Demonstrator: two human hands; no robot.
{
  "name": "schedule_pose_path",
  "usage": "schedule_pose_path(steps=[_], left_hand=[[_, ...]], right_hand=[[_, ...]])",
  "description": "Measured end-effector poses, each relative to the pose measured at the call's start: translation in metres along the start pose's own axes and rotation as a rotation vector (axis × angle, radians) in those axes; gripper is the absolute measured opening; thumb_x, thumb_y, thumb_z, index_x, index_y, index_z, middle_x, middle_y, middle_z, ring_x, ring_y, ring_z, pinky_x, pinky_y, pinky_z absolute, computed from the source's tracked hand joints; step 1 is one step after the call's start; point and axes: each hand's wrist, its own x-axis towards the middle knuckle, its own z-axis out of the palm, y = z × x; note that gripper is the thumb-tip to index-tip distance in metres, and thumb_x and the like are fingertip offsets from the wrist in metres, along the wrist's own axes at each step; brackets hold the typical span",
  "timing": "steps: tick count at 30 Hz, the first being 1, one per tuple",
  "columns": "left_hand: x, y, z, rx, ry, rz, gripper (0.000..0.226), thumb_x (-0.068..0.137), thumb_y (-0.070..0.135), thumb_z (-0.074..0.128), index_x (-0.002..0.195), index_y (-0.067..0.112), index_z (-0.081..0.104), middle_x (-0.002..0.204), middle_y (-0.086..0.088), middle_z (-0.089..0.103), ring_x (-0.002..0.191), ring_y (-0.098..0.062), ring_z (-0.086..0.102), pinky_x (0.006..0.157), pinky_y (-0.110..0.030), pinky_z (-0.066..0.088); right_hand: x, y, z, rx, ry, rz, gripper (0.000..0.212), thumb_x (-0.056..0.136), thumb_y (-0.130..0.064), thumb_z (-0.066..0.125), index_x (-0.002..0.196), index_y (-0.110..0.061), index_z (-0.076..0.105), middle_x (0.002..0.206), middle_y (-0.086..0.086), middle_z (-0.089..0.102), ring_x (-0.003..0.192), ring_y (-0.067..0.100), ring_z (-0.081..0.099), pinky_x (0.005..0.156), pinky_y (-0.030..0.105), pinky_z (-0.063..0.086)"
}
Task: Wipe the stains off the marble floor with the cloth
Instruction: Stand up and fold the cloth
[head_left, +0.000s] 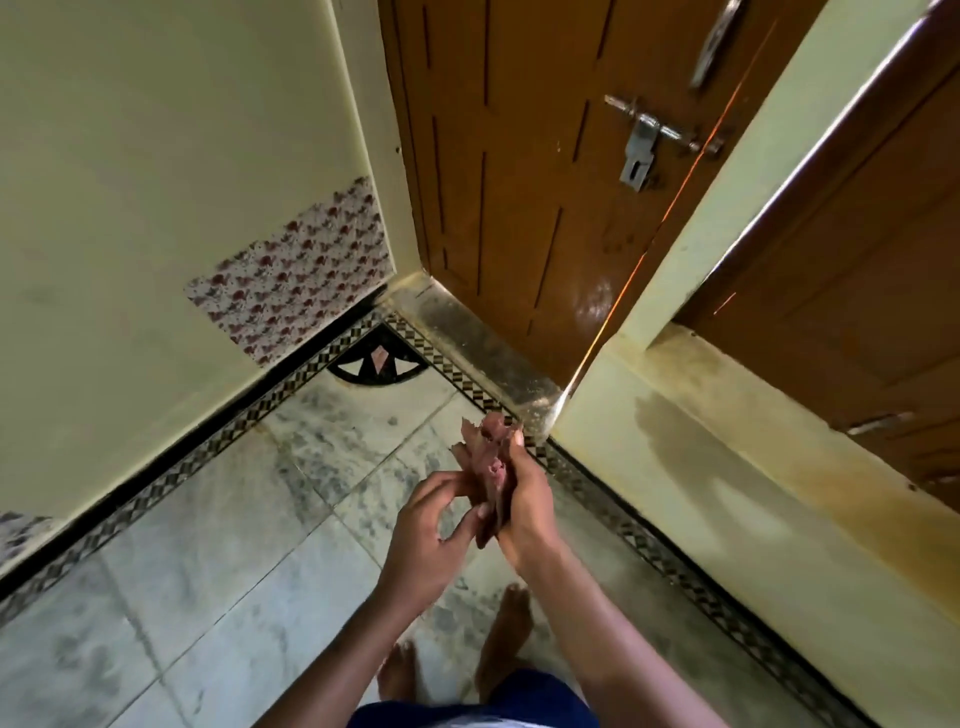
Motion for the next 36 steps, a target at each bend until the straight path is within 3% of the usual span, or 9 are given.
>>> schedule_pose_path(steps=[6, 10, 14, 20, 22, 26, 29, 32, 36], left_hand=[[-0.011, 0.041, 0.005, 0.035, 0.055, 0.039, 0.023, 0.092, 0.037, 0.071, 0.114, 0.036, 0.07, 0.116, 0.023, 0.069, 0.113, -0.006, 0.07, 0.097, -0.015, 0.052], [-0.005, 0.05, 0.014, 0.087, 0.128, 0.057, 0.019, 0.095, 0.01, 0.073, 0.11, 0.02, 0.078, 0.106, 0.024, 0.076, 0.102, 0.002, 0.072, 0.09, -0.013, 0.055], [0.012, 0.051, 0.015, -0.066, 0.267, -0.151, 0.015, 0.104, 0.008, 0.063, 0.098, 0.021, 0.068, 0.087, 0.017, 0.073, 0.083, -0.007, 0.071, 0.071, -0.018, 0.054], [0.073, 0.079, -0.04, -0.38, 0.441, -0.182, 0.012, 0.105, 0.029, 0.057, 0.095, 0.025, 0.063, 0.09, -0.003, 0.069, 0.085, -0.028, 0.066, 0.075, -0.038, 0.054], [0.097, 0.094, -0.064, -0.468, 0.425, -0.18, 0.016, 0.098, 0.039, 0.06, 0.087, 0.029, 0.063, 0.089, -0.008, 0.066, 0.085, -0.027, 0.062, 0.078, -0.051, 0.054], [0.148, 0.121, -0.107, -0.759, 0.348, -0.22, 0.029, 0.105, 0.014, 0.059, 0.077, 0.022, 0.055, 0.08, 0.0, 0.06, 0.078, -0.017, 0.059, 0.066, -0.036, 0.052], [0.177, 0.141, -0.14, -0.875, 0.249, -0.264, 0.019, 0.106, 0.011, 0.057, 0.089, 0.017, 0.06, 0.084, 0.007, 0.072, 0.073, -0.005, 0.071, 0.058, -0.031, 0.058], [0.199, 0.154, -0.173, -0.87, 0.143, -0.217, 0.019, 0.104, 0.022, 0.061, 0.085, 0.022, 0.064, 0.092, 0.004, 0.076, 0.089, -0.015, 0.073, 0.073, -0.054, 0.065], [0.212, 0.154, -0.208, -0.792, 0.099, -0.125, 0.026, 0.086, 0.044, 0.075, 0.08, 0.021, 0.064, 0.096, -0.011, 0.07, 0.094, -0.029, 0.063, 0.087, -0.063, 0.053]], right_hand=[[-0.021, -0.013, -0.005, 0.084, 0.001, 0.025, 0.055, 0.113, -0.051, 0.032, 0.15, -0.02, 0.057, 0.149, 0.003, 0.066, 0.145, 0.021, 0.055, 0.131, 0.048, 0.028], [-0.017, -0.024, -0.014, 0.187, -0.086, 0.03, 0.053, 0.112, -0.051, 0.035, 0.143, -0.018, 0.064, 0.144, 0.006, 0.07, 0.143, 0.026, 0.057, 0.124, 0.045, 0.038], [-0.01, -0.032, -0.022, 0.29, -0.221, -0.041, 0.062, 0.097, -0.031, 0.065, 0.154, -0.009, 0.052, 0.153, 0.019, 0.059, 0.141, 0.035, 0.053, 0.13, 0.056, 0.028], [0.009, -0.061, -0.017, 0.268, -0.374, -0.217, 0.068, 0.055, -0.013, 0.09, 0.119, -0.004, 0.069, 0.109, 0.019, 0.076, 0.098, 0.033, 0.074, 0.086, 0.045, 0.063], [0.017, -0.071, -0.011, 0.281, -0.391, -0.234, 0.058, 0.055, -0.007, 0.086, 0.111, -0.002, 0.072, 0.101, 0.02, 0.076, 0.094, 0.034, 0.076, 0.086, 0.05, 0.064], [0.031, -0.101, 0.021, 0.264, -0.495, -0.343, 0.102, 0.069, -0.029, 0.094, 0.158, -0.014, 0.048, 0.156, 0.019, 0.056, 0.143, 0.044, 0.054, 0.112, 0.061, 0.049], [0.05, -0.118, 0.053, 0.207, -0.506, -0.306, 0.104, 0.058, -0.046, 0.104, 0.148, -0.016, 0.061, 0.144, 0.018, 0.065, 0.13, 0.039, 0.064, 0.099, 0.054, 0.058], [0.062, -0.134, 0.09, -0.03, -0.444, -0.291, 0.104, 0.052, -0.052, 0.105, 0.14, -0.016, 0.063, 0.142, 0.022, 0.064, 0.131, 0.043, 0.063, 0.105, 0.056, 0.057], [0.06, -0.162, 0.135, -0.208, -0.539, -0.409, 0.067, 0.079, -0.035, 0.094, 0.131, -0.003, 0.066, 0.123, 0.02, 0.069, 0.117, 0.037, 0.068, 0.1, 0.042, 0.058]])
